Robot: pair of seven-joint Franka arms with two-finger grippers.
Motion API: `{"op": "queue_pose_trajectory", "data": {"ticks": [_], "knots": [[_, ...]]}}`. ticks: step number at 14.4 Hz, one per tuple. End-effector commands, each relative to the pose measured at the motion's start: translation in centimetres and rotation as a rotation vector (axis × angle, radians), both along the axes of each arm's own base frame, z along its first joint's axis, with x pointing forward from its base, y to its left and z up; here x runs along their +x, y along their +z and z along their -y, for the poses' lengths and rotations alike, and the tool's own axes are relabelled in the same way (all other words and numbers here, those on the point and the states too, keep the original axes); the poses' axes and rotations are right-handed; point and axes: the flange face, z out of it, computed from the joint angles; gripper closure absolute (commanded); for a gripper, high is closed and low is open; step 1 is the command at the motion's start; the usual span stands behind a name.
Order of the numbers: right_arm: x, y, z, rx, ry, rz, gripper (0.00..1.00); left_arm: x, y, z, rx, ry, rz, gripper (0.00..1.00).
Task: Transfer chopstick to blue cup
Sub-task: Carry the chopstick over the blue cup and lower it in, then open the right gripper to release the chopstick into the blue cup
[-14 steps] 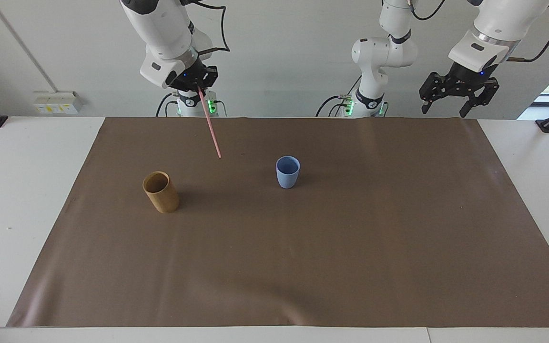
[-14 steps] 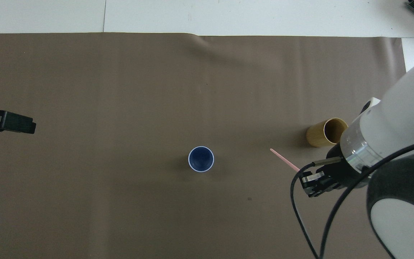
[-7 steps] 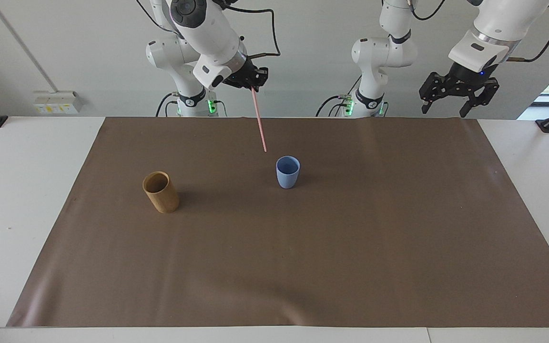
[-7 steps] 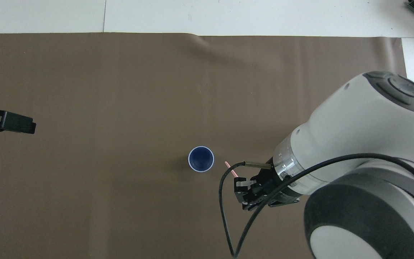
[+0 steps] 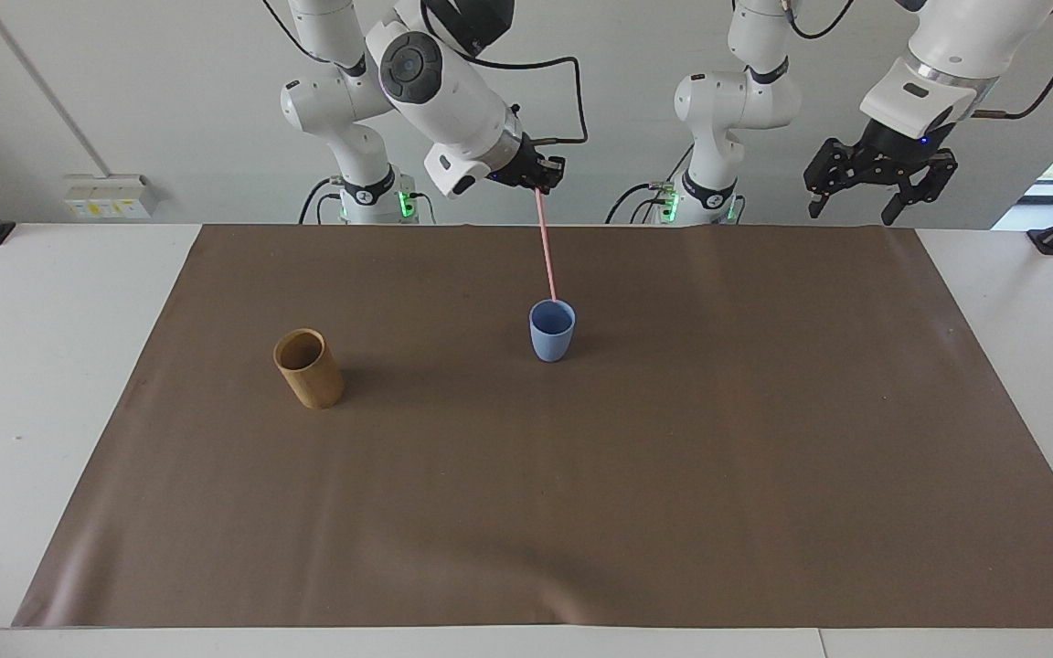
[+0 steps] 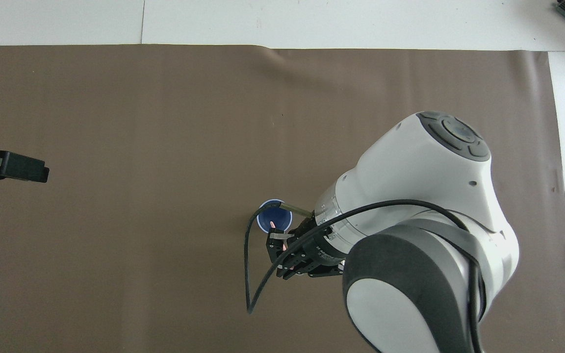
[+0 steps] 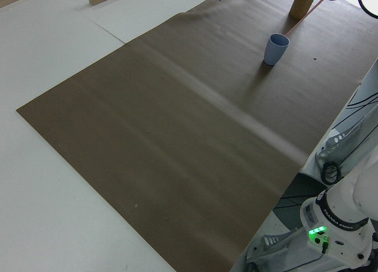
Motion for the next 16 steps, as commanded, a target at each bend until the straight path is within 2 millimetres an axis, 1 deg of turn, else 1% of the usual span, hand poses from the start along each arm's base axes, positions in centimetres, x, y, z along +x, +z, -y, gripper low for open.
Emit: {"op": "queue_pose_trajectory", "data": {"ticks": [1,3,6,9,11,12,13,14,16], "knots": [[0.0,-2.0,-0.9,0.011,-0.037,-0.021,1.00,-0.2,0.3,-0.3,0.015,0.001,-0.012,0.00],[-0.1,-3.2,-0.6,0.002,-0.050,-0.022,1.00,-0.3,0.3,-0.3,0.016,0.001,-0.013,0.00],[0.2,-4.0,0.1,-0.010,-0.062,-0.016,1.00,-0.3,0.3,-0.4,0.017,0.001,-0.013,0.00],[1.2,-6.6,-0.6,-0.018,-0.108,0.004,1.00,-0.3,0.3,-0.4,0.017,0.001,-0.013,0.00],[1.3,-6.8,-0.9,-0.016,-0.112,0.014,1.00,-0.3,0.3,-0.3,0.016,-0.001,-0.013,0.00],[1.2,-6.8,-1.0,-0.017,-0.110,0.013,0.74,-0.3,0.3,-0.3,0.016,0.001,-0.013,0.00],[1.2,-6.8,-0.9,-0.019,-0.112,0.012,0.06,-0.3,0.3,-0.3,0.016,0.001,-0.013,0.00],[1.4,-6.6,-0.9,-0.018,-0.109,0.020,0.00,-0.3,0.3,-0.3,0.016,0.001,-0.013,0.00],[2.0,-6.1,-0.9,-0.029,-0.095,0.050,0.00,-0.3,0.3,-0.3,0.015,0.001,-0.012,0.00]]}}
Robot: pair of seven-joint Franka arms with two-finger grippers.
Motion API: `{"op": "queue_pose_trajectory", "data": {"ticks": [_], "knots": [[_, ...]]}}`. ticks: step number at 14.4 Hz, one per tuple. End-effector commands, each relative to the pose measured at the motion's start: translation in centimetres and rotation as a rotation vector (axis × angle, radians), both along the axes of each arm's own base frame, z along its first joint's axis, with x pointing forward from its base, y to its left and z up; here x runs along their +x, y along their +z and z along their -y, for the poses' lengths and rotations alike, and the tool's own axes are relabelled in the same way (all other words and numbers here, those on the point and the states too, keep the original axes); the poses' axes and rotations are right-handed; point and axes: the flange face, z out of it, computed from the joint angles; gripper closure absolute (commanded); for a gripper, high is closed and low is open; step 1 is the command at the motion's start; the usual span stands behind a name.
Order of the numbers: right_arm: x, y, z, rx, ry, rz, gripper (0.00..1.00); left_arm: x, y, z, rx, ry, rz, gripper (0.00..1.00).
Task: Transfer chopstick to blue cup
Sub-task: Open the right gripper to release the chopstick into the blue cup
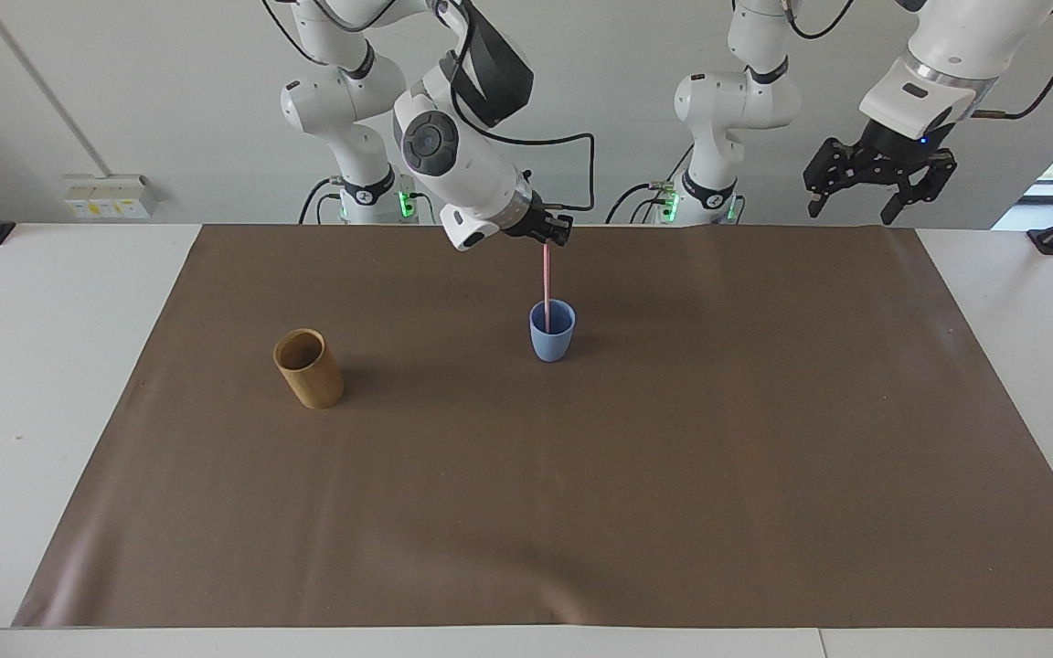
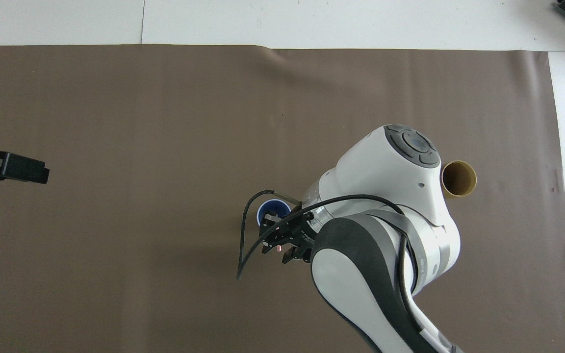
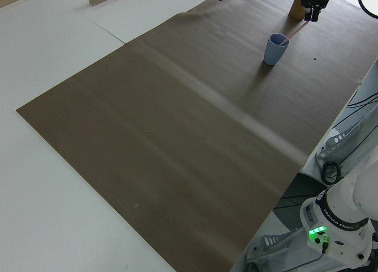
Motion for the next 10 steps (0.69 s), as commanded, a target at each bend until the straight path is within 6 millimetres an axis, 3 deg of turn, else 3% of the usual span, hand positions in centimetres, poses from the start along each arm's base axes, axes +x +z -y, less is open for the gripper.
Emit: {"op": "queue_pose_trajectory", "data": {"ticks": [1,4,6,8,10], "knots": [[0.9,1.7,0.3,-0.029,0.006,0.075,0.00,-0.2,0.3,-0.4,0.016,0.001,-0.007,0.00],[2.5,4.3,2.8,-0.194,0.114,0.268,0.00,-0.2,0.3,-0.3,0.015,0.001,-0.005,0.00],[3.5,4.9,5.1,-0.266,0.205,0.353,0.00,-0.2,0.3,-0.4,0.015,0.002,-0.005,0.00],[5.1,5.6,8.7,-0.351,0.291,0.434,0.00,-0.2,0.3,-0.4,0.015,0.002,-0.007,0.00],[6.5,7.8,13.2,-0.351,0.321,0.484,0.00,-0.2,0.4,-0.3,0.014,0.001,-0.004,0.00]]}}
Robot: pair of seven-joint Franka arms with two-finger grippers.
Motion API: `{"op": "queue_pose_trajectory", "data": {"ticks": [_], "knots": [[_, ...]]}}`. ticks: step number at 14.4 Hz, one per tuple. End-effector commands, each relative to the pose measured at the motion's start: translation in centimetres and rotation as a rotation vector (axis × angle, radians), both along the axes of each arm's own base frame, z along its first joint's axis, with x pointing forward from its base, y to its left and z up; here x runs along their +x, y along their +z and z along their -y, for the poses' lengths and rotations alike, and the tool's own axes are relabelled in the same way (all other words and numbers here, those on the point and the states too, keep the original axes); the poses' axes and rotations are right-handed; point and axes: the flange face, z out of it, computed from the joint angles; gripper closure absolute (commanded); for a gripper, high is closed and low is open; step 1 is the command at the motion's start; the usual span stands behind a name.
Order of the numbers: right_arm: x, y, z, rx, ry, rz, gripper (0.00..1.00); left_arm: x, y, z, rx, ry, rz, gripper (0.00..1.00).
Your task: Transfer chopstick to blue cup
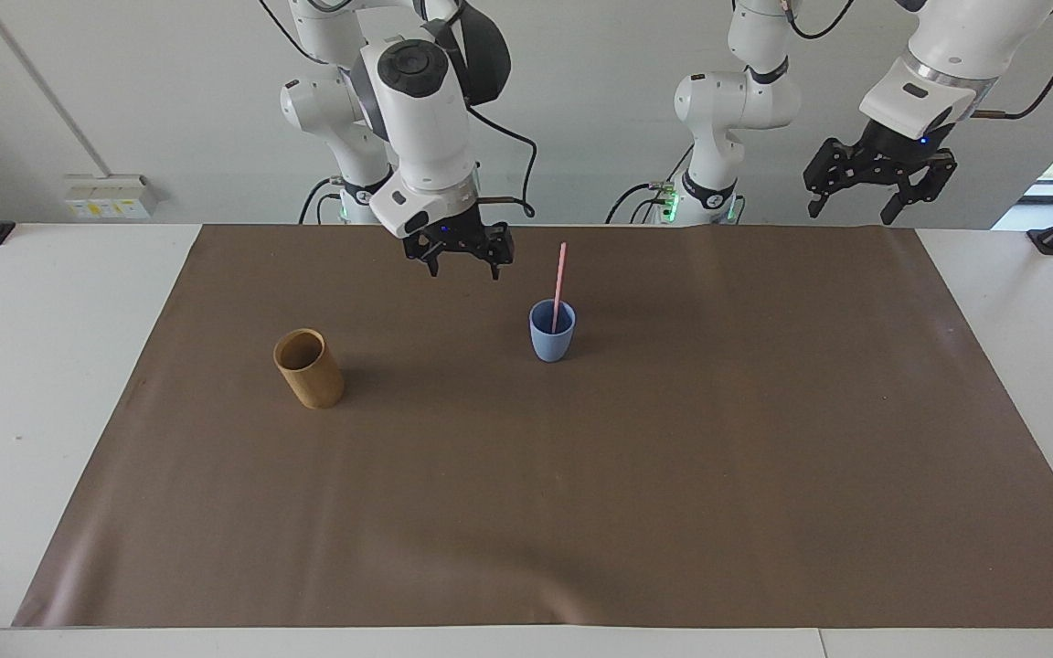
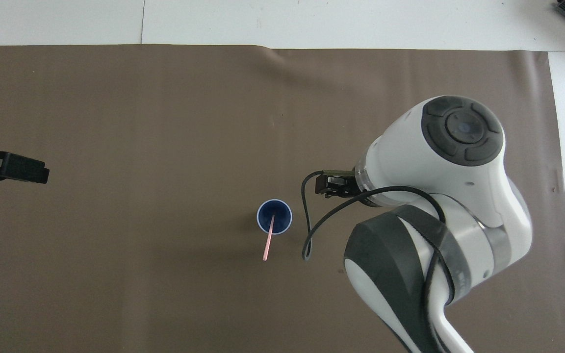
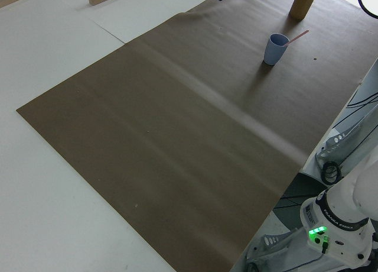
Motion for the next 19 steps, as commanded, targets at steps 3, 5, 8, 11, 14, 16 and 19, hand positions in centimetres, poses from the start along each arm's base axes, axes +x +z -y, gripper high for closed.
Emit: {"op": "queue_pose_trajectory", "data": {"ticks": [3,5,8,11,14,16,19], "knots": [[1.7,4.9,8.8,-0.023,-0.020,0.101,0.00,-0.1,0.3,-0.3,0.011,0.003,0.000,0.00],[1.8,6.5,10.4,-0.057,-0.036,0.127,0.00,-0.1,0.4,-0.3,0.011,0.005,0.002,0.00],[2.2,10.2,13.6,-0.068,-0.079,0.161,0.00,-0.1,0.3,-0.3,0.011,0.003,-0.001,0.00],[1.8,11.9,16.5,-0.074,-0.049,0.132,0.00,-0.1,0.4,-0.3,0.011,0.002,0.000,0.00],[0.5,14.1,19.5,-0.084,-0.080,0.124,0.00,0.0,0.4,-0.3,0.010,0.000,0.003,0.00],[0.0,14.9,20.7,-0.087,-0.070,0.131,0.00,-0.1,0.3,-0.4,0.011,0.003,0.000,0.00],[-0.7,15.8,23.4,-0.105,-0.056,0.143,0.00,-0.1,0.3,-0.3,0.011,0.002,0.000,0.00]]}}
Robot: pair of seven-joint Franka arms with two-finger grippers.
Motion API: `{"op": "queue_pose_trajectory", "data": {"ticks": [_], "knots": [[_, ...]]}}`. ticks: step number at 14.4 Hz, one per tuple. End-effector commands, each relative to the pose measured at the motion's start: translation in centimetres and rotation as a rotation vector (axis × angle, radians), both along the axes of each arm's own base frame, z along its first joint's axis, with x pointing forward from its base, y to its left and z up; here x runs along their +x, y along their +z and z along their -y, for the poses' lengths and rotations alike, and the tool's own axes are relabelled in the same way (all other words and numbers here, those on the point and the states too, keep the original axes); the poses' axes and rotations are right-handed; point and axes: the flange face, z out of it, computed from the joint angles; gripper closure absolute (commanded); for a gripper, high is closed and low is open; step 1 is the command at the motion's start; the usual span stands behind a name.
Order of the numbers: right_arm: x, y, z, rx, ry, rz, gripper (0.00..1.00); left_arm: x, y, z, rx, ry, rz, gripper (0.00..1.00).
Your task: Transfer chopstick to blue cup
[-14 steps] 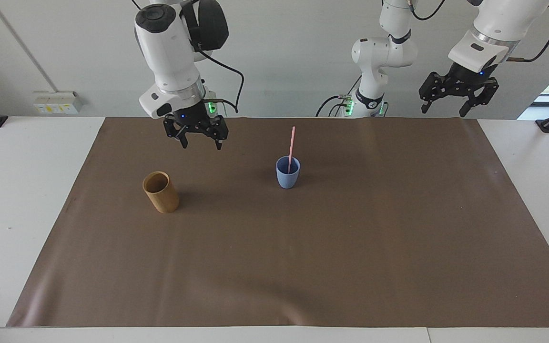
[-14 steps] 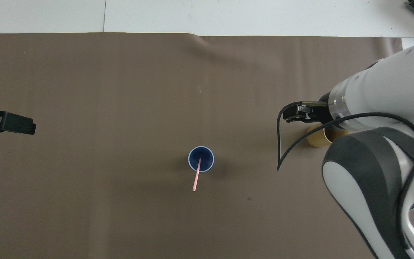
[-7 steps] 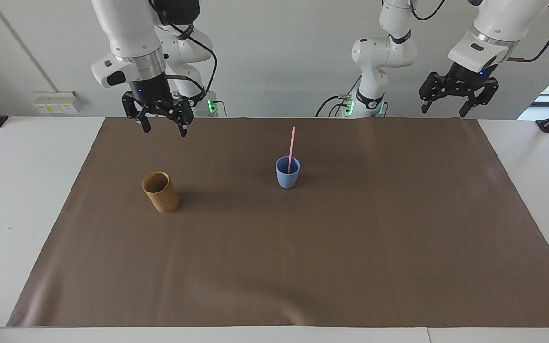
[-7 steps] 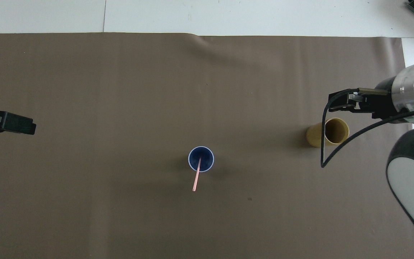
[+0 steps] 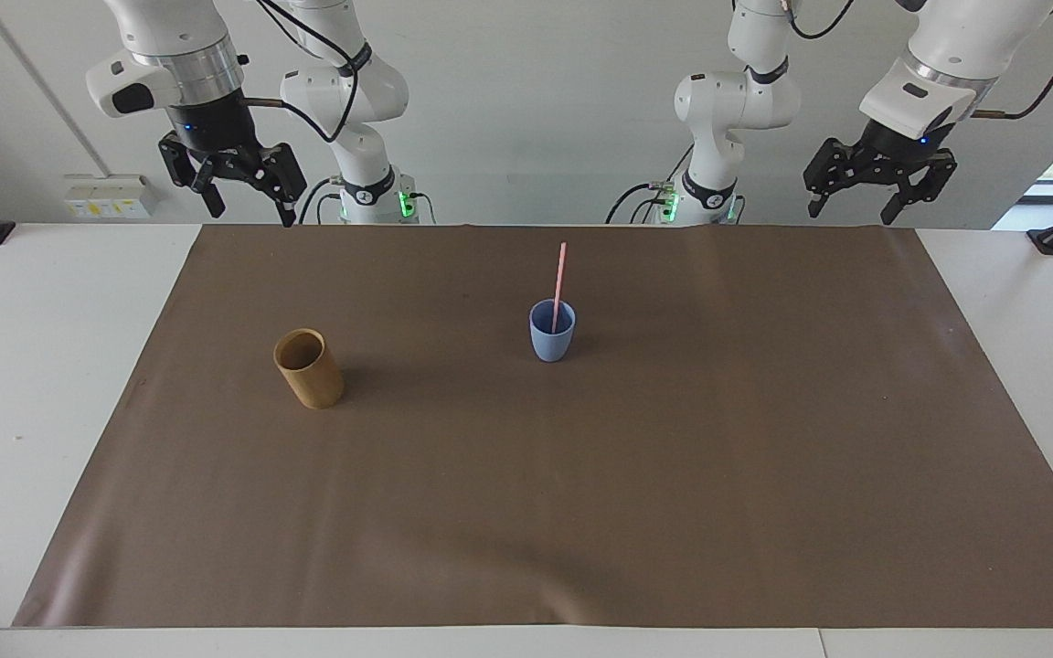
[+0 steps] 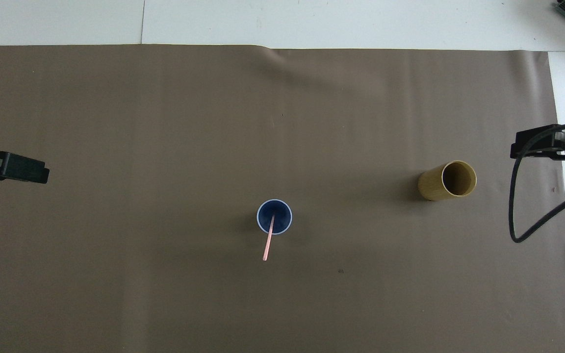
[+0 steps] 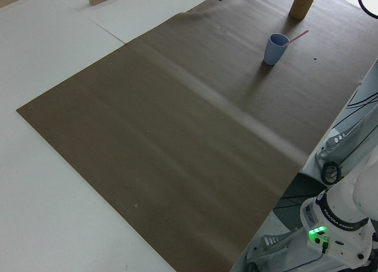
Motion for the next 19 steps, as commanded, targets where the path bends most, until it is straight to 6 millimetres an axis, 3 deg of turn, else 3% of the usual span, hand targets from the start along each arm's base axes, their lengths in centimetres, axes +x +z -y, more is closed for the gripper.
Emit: {"op": "queue_pose_trajectory", "data": {"ticks": [1,4,7,19], "knots": [[-1.0,0.8,2.5,-0.032,0.024,0.001,0.00,-0.1,0.3,-0.3,0.011,0.002,-0.001,0.00],[-1.2,-2.0,3.3,-0.027,0.010,-0.068,0.00,-0.1,0.3,-0.3,0.011,0.002,0.000,0.00],[-1.7,-3.0,4.4,-0.021,0.008,-0.090,0.00,0.0,0.4,-0.3,0.010,0.000,0.006,0.00],[-2.0,-3.0,3.2,-0.021,0.075,-0.087,0.00,0.0,0.4,-0.3,0.010,-0.001,0.006,0.00]]}}
